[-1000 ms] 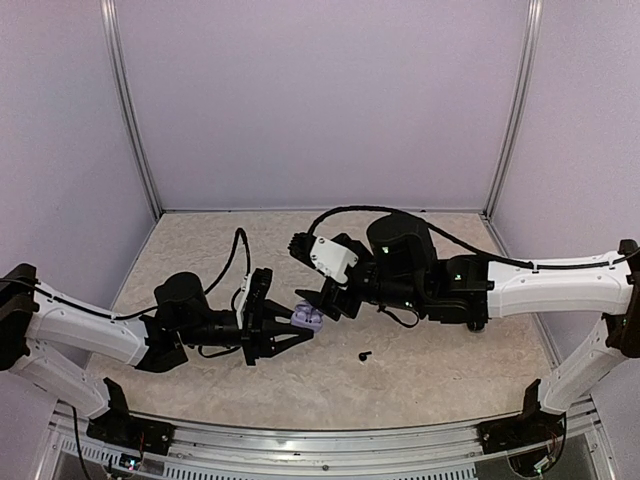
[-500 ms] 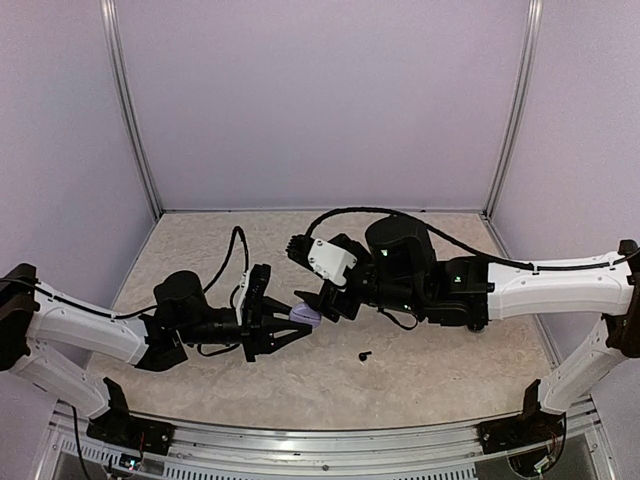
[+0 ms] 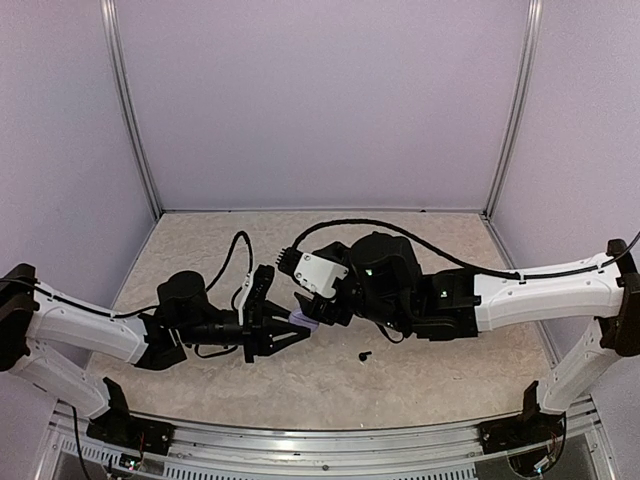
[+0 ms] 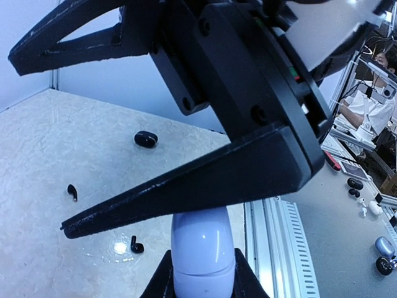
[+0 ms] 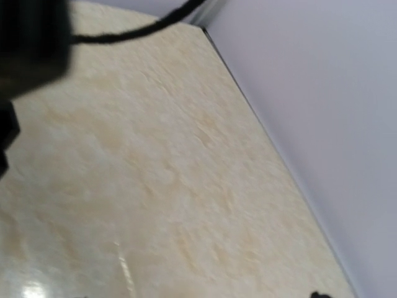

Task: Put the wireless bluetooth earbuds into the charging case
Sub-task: Close the charging case.

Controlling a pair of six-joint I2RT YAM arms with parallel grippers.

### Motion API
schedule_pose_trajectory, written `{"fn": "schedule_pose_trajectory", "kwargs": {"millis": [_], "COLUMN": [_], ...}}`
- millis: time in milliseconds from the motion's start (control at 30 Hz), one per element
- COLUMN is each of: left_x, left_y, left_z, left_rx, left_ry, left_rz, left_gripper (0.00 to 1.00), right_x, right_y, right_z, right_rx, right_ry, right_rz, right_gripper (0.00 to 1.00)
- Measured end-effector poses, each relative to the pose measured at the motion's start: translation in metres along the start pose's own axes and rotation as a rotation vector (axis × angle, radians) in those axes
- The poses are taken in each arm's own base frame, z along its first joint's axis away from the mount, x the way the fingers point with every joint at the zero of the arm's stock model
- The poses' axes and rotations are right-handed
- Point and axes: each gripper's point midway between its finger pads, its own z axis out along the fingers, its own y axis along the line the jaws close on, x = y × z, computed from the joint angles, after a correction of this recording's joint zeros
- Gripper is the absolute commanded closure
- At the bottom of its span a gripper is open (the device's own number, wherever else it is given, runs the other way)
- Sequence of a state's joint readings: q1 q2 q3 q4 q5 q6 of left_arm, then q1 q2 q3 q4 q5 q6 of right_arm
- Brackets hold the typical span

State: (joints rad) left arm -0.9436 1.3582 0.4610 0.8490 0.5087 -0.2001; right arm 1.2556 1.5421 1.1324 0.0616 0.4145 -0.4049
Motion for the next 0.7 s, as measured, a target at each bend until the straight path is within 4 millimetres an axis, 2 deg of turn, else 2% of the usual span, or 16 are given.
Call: {"fn": "schedule_pose_trajectory", "kwargs": {"millis": [133,433,533,700], "left_x": [0.007,0.001,-0.002,-0.017], "left_y": [0.003,0.011,0.022,0.056], "left_z": [-0.002,-0.005,-0.008,-0.021], "left_rx": [-0.013,-0.052,-0.097,-0.217], "left_ry": [0.031,0.016,0.001,-0.057], "left_rz": [-0.049,-0.081,-0.079,-0.086], "left_gripper": [1.0,1.0,1.0,0.96], "right_x": [0.004,0.001,-0.003,-0.011], "right_y": [0.002,-0.009,-0.016,-0.036], "right_z": [0.003,-0.005,-0.015,-0.035], "right_rx": [0.045,0.113,0.103,0.059], "right_ry": [0.025,0.006,-0.023,-0.095], "right_rz": [-0.037,-0.034,-0.013,0.064], "right_gripper": [0.23,0.15,0.14,0.1]}}
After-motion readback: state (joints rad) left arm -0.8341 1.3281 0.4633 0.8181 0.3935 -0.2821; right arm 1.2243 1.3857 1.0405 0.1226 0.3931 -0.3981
